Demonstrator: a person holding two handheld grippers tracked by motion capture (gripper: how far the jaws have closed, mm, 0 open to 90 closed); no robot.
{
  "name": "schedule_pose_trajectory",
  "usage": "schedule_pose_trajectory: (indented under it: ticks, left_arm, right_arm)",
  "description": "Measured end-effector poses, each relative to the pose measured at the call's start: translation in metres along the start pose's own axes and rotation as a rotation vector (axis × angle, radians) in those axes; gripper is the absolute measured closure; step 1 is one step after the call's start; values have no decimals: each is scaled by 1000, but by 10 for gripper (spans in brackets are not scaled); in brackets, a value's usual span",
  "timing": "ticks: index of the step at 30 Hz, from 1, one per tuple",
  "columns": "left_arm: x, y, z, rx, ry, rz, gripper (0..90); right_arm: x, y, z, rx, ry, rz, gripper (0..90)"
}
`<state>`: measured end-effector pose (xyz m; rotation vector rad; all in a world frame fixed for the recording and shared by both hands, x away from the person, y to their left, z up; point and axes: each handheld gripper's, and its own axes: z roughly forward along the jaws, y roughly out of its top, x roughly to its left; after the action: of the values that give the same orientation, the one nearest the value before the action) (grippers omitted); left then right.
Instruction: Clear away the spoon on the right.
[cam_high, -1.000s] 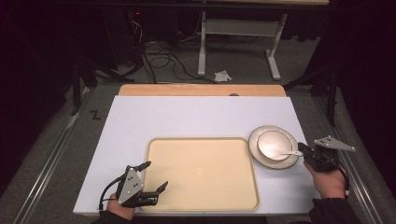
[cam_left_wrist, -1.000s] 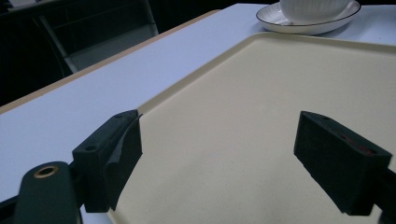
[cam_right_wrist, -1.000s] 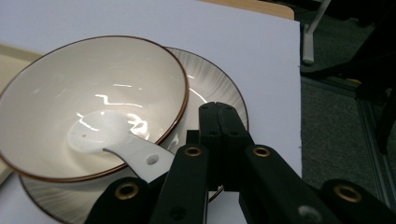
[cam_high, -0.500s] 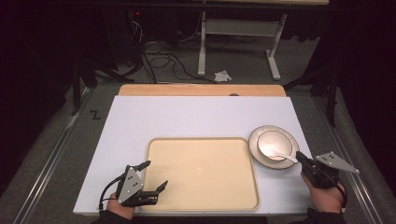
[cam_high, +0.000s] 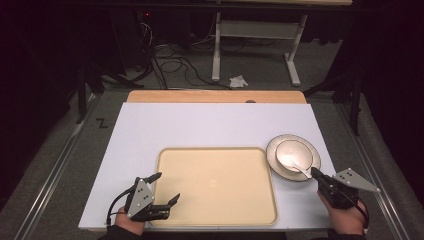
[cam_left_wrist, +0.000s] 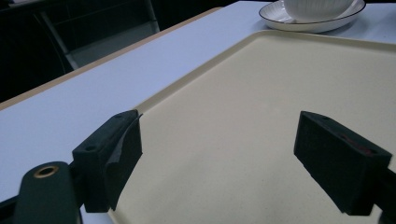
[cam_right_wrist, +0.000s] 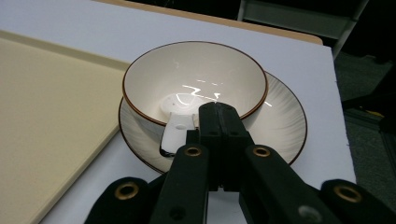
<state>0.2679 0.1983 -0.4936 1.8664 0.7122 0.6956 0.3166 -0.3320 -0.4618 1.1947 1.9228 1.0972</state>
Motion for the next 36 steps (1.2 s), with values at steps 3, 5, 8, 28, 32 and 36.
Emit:
schedule_pose_trajectory:
  ticks: [3,5,8,28,32,36]
  left_arm:
    - [0,0,0,-1,0,-2,158]
    - [0,0,0,-1,1,-2,159]
    - [0,0,1,1,-1,-2,158]
    - [0,0,-1,-1,3,6,159]
    - [0,1,0,1,2,7,159]
    - [-1,1,0,0,1,10,159]
  right_arm:
    - [2,0,-1,-4,-3,0,900]
    - [1,2,-5,-33,-11,33,867]
    - [-1,5,-12,-95,28,123,757]
    - [-2,-11,4,-69,143,447,516]
    - [-3,-12,6,-74,168,479,565]
    - [-5,-14,9,-60,175,506,618]
